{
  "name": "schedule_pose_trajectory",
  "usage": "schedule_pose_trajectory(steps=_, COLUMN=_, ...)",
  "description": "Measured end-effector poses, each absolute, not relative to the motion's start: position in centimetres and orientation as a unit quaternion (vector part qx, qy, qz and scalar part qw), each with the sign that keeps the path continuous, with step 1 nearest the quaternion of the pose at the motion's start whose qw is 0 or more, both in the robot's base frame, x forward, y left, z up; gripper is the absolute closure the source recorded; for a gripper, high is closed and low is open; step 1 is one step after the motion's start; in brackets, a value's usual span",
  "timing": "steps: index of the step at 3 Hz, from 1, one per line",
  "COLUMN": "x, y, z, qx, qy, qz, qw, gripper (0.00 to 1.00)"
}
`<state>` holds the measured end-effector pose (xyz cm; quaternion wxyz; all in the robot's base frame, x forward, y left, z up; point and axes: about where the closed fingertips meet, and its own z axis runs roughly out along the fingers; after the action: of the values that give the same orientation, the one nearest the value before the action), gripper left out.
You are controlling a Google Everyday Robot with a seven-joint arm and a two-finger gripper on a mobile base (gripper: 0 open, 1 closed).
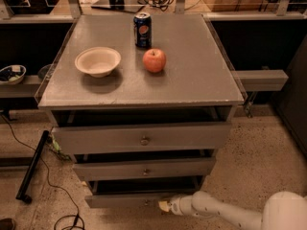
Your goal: Close bottom drawer
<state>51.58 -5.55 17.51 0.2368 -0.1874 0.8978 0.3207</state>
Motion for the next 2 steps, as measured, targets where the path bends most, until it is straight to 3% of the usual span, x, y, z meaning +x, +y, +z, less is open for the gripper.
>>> schedule_pose_trajectory(steps=2, x=52.78, y=-4.95, z=16.61, qx=-0.166, qy=0.903, qz=0.308, qw=0.250, gripper=1.00)
